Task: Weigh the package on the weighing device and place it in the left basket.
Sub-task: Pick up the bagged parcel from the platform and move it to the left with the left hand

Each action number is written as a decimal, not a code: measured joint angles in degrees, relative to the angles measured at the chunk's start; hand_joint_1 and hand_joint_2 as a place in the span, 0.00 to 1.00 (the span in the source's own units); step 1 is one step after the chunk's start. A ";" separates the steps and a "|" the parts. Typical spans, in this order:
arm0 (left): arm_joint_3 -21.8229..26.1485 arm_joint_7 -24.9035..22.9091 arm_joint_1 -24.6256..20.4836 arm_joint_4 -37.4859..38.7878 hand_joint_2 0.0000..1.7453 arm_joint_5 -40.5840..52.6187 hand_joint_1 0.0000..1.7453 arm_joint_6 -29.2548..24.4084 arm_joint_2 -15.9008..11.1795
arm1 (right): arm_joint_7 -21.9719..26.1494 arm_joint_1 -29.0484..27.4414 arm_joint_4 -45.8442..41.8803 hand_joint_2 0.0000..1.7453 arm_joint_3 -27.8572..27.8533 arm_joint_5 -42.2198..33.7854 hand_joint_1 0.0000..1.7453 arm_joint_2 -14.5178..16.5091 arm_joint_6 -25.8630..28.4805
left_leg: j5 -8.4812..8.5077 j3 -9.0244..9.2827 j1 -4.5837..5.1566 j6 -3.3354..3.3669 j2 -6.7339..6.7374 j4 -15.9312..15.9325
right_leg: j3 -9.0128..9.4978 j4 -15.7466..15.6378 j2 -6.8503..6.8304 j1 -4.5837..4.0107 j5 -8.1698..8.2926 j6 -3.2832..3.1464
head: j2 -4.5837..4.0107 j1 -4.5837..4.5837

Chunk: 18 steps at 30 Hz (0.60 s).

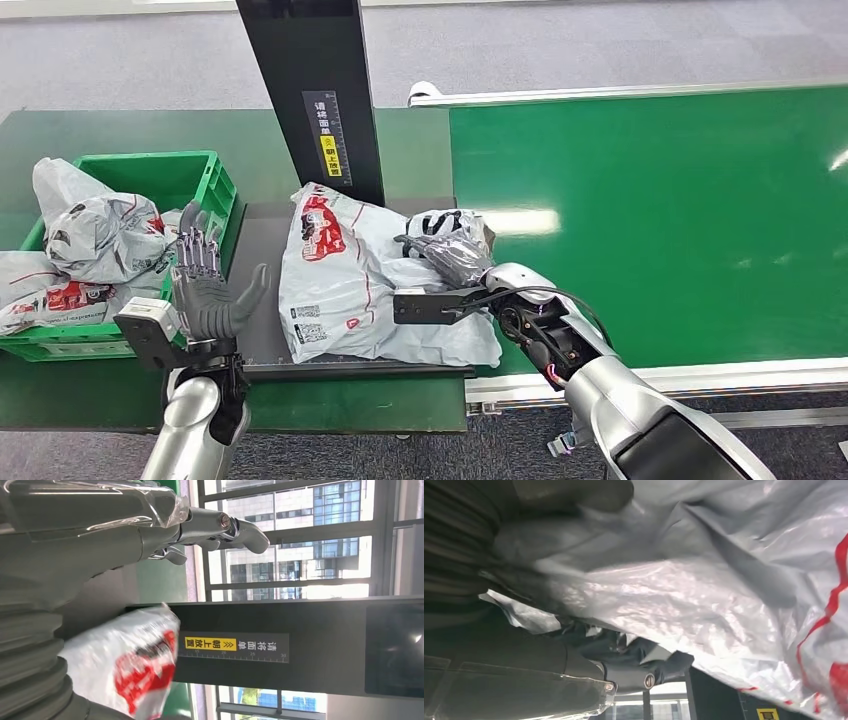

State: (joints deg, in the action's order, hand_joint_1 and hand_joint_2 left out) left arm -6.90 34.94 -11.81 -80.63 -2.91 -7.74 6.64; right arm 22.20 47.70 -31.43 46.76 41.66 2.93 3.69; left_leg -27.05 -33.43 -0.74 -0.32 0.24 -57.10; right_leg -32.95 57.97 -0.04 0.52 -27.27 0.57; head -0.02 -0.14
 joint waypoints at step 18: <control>-1.02 0.76 0.72 -0.05 1.00 1.75 0.00 -1.16 -0.02 | 15.59 -7.33 -8.45 1.00 -12.72 -18.34 0.00 -0.07 23.48 | -0.02 -0.06 0.01 -0.01 -0.10 0.00 | -0.02 -0.01 -0.06 0.01 -0.03 0.02 | 0.00 0.01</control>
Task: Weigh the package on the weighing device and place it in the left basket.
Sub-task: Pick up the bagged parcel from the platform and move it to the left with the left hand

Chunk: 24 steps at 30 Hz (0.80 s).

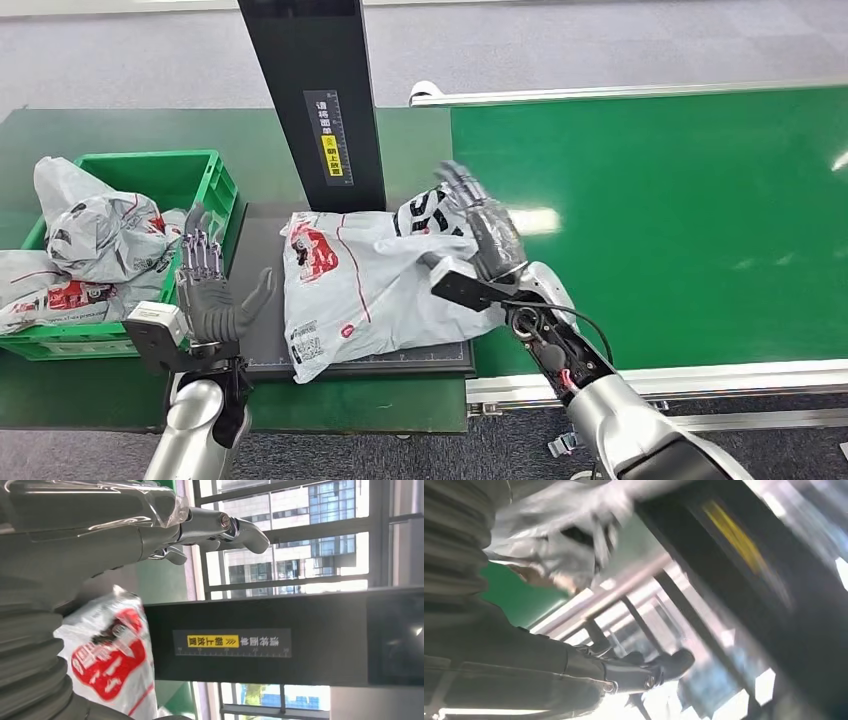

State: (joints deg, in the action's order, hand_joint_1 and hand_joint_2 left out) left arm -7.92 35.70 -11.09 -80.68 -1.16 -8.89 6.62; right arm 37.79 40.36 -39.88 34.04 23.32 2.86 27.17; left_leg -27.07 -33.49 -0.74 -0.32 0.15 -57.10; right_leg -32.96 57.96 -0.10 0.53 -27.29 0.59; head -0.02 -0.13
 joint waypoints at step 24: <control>-8.52 -6.79 0.72 4.81 1.00 13.55 0.00 0.52 -0.27 | 1.09 -11.70 -21.85 1.00 -21.18 -35.82 0.00 -0.40 -26.50 | -0.01 0.00 0.01 0.00 -0.01 0.00 | -0.02 -0.02 0.01 0.02 0.00 0.00 | 0.01 0.00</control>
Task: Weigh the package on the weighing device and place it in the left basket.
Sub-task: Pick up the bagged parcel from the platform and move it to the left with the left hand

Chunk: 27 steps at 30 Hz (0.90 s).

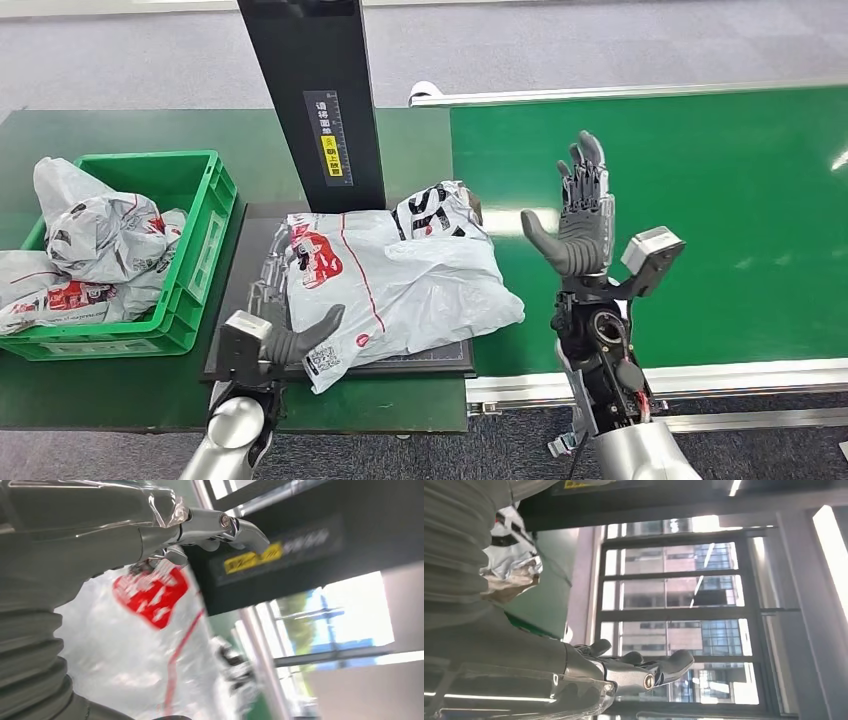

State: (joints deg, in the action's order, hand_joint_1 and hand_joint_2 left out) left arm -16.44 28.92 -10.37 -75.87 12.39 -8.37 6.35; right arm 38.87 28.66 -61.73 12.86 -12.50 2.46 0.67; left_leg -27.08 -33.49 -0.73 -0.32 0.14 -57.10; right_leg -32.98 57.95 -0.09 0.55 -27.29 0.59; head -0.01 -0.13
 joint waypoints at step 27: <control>-17.03 -31.07 -31.42 43.21 1.00 35.55 0.30 -6.41 13.11 | -13.21 -12.24 -6.57 1.00 -4.93 13.21 0.00 -3.24 -1.98 | 0.02 -0.10 0.09 0.06 -0.03 -0.03 | -0.08 0.00 -0.04 0.11 0.05 0.05 | -0.01 0.01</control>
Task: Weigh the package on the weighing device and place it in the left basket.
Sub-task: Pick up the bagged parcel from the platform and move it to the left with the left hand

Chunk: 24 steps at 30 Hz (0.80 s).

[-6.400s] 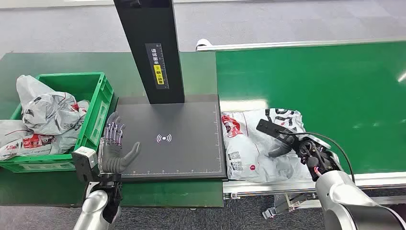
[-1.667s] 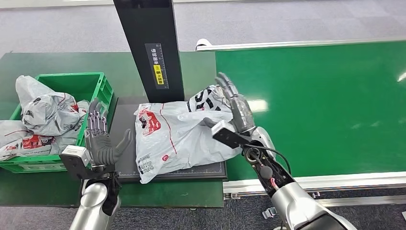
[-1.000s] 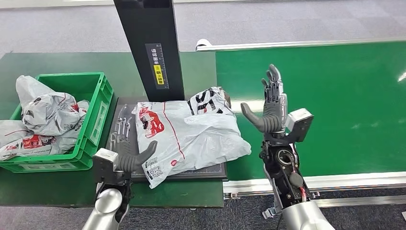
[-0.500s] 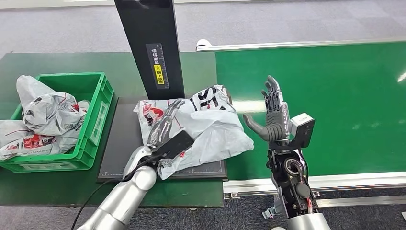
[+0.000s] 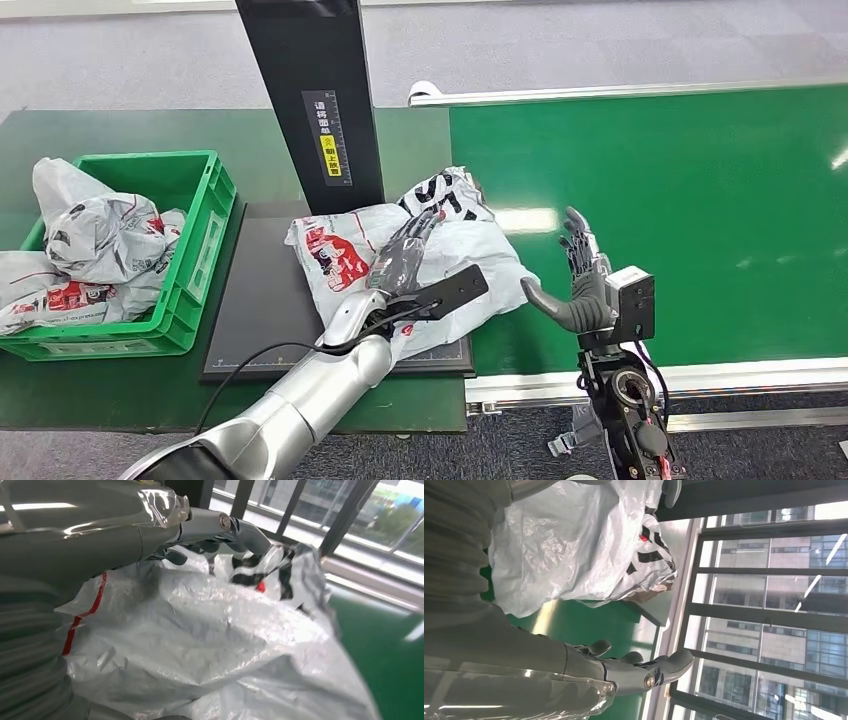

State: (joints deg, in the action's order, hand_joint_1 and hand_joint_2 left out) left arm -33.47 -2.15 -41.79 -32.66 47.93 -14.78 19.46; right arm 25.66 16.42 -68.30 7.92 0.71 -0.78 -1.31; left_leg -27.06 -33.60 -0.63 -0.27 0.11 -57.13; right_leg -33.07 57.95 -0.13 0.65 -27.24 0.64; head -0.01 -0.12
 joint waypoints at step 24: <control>-5.12 -0.70 -1.78 8.02 1.00 8.78 1.00 9.73 0.09 | -1.64 -3.36 -4.34 1.00 -4.70 4.02 0.00 1.77 -1.76 | -0.02 0.46 0.00 0.01 -0.05 0.02 | 0.49 -0.01 -0.01 0.00 -0.02 0.01 | 0.00 -0.01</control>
State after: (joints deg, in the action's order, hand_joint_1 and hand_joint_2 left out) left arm -38.59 -2.85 -43.58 -24.64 56.71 -5.05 19.55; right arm 24.02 13.06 -72.65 3.22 4.73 0.98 -3.07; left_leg -27.07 -33.14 -0.63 -0.26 0.06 -57.11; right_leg -32.57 57.94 -0.14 0.66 -27.26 0.65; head -0.02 -0.13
